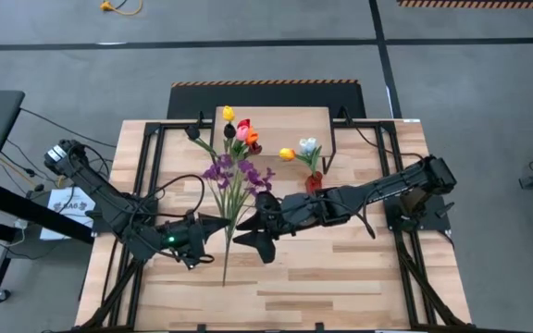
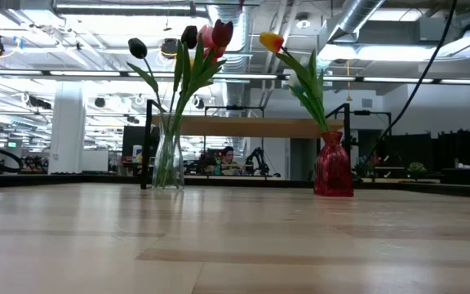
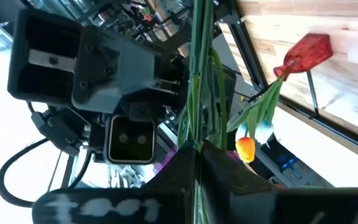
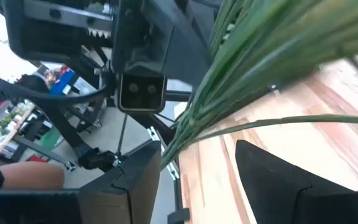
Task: Pick and place flowers into a vace then onto a shelf
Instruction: Put the purple flowers into the red vase
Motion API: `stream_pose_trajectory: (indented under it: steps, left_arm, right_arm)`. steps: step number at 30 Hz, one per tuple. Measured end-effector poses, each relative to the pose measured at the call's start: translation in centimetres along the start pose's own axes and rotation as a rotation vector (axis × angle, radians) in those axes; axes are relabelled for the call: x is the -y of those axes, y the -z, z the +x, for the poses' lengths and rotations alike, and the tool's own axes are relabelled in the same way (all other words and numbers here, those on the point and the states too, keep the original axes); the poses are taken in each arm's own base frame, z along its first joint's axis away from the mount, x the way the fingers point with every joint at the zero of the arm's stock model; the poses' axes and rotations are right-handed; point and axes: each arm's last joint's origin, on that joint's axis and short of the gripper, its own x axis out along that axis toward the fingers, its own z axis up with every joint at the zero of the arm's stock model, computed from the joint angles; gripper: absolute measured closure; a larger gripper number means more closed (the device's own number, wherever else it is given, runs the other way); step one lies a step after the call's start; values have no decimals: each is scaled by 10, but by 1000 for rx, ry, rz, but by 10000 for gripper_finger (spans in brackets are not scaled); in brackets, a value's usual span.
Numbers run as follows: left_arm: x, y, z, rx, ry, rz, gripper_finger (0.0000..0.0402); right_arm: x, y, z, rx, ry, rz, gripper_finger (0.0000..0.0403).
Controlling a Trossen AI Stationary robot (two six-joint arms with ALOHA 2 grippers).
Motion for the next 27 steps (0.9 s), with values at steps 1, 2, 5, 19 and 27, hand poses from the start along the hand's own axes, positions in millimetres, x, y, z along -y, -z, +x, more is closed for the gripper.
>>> stream_pose_trajectory:
  steps: [1,2,5,19,27]
  left_arm:
    - [0,0,0,4,-3,-2,401]
    - [0,0,0,9,-6,-3,401]
    - [-2,0,0,18,-20,-8,401]
    - [-4,5,5,16,-41,-35,401]
    - [-4,5,6,30,-50,-36,401]
  right_arm:
    - [0,0,0,2,-1,3,201]
    - [0,0,0,2,-1,4,200]
    - [1,-2,0,9,-1,13,200]
    - [-1,-9,0,55,-53,1,220]
    - [5,-13,1,61,-46,0,274]
